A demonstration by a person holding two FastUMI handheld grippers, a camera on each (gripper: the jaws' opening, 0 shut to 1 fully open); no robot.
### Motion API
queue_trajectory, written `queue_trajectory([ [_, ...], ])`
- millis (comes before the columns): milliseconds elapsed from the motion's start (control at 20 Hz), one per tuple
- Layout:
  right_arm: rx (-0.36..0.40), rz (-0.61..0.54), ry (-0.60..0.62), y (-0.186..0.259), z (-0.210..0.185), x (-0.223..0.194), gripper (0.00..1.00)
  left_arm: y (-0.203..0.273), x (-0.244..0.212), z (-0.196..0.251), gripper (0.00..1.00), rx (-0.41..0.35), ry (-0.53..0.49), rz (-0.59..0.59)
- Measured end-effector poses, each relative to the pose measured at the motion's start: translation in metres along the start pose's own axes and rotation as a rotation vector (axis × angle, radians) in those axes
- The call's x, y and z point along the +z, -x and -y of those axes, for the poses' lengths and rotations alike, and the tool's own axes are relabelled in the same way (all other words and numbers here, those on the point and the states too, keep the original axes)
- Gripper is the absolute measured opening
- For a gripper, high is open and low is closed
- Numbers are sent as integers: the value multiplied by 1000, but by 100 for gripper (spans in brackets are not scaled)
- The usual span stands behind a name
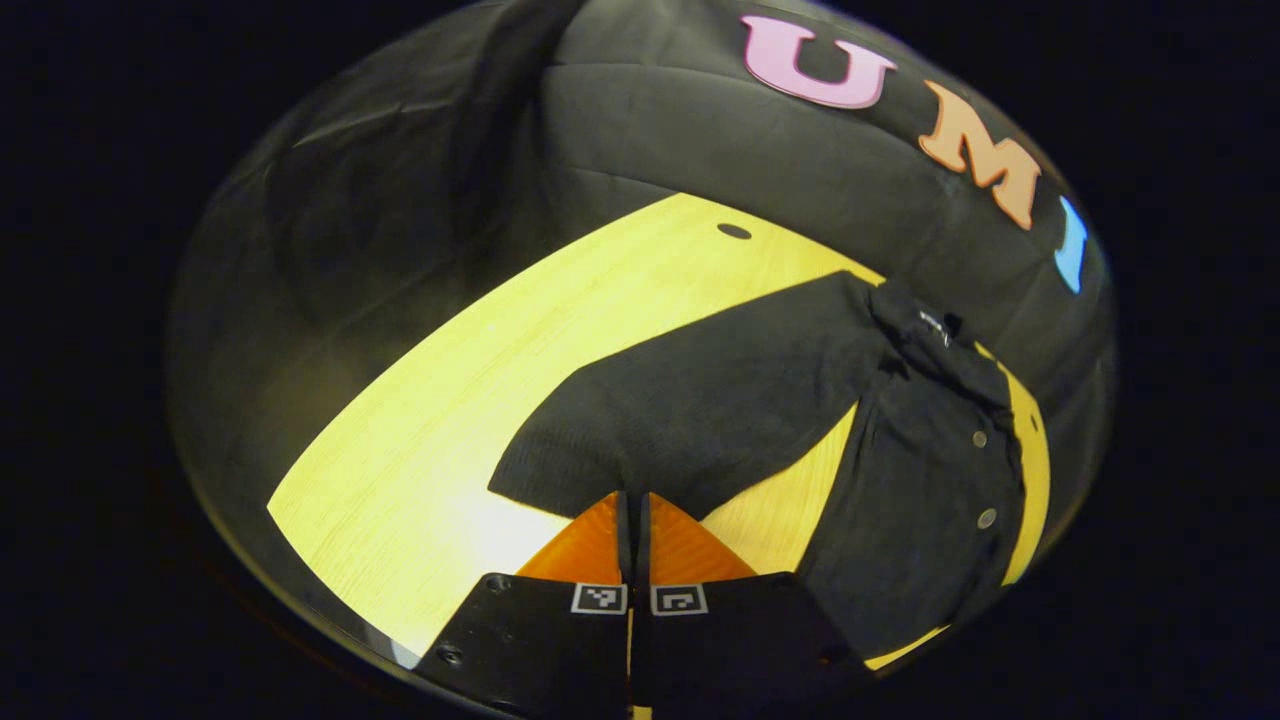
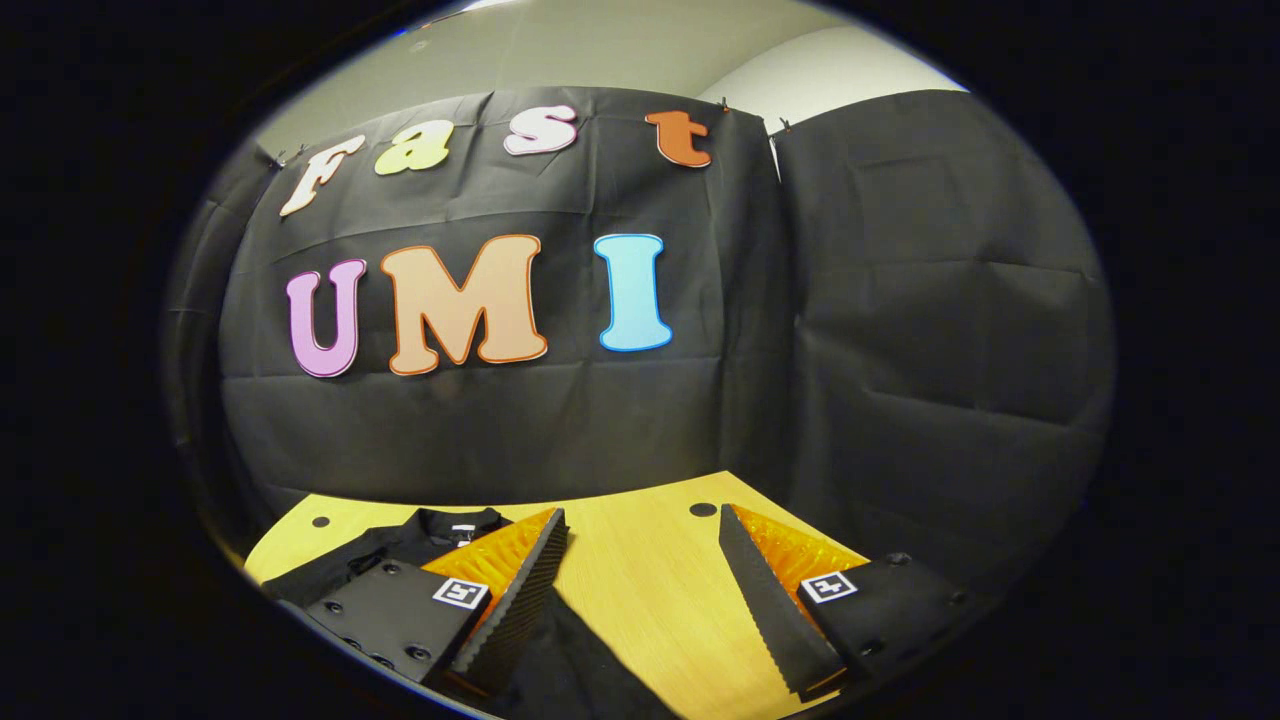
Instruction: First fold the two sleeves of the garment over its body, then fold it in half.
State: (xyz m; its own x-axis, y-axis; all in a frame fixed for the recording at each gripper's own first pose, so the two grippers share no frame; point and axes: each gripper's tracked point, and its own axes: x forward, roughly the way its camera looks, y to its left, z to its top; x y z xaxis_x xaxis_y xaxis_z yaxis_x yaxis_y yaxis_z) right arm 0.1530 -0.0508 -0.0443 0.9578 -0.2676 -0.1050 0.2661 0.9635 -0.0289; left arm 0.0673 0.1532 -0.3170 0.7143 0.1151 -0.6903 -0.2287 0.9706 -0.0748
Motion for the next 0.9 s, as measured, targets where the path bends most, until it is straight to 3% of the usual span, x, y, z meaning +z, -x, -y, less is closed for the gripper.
queue_trajectory([
  [250,-13,-9,-10,5,12,-4,97,21,86,35,0,-72,5,160],
  [300,-15,-8,-11,5,14,-5,94,24,107,49,0,-99,-6,201],
  [500,-18,-27,-42,9,20,-18,97,23,169,131,0,-226,-90,320],
  [700,-18,-56,-57,13,28,-32,97,21,190,226,0,-356,-187,370],
  [900,-25,-69,-77,17,38,-38,97,13,192,322,0,-482,-209,369],
])
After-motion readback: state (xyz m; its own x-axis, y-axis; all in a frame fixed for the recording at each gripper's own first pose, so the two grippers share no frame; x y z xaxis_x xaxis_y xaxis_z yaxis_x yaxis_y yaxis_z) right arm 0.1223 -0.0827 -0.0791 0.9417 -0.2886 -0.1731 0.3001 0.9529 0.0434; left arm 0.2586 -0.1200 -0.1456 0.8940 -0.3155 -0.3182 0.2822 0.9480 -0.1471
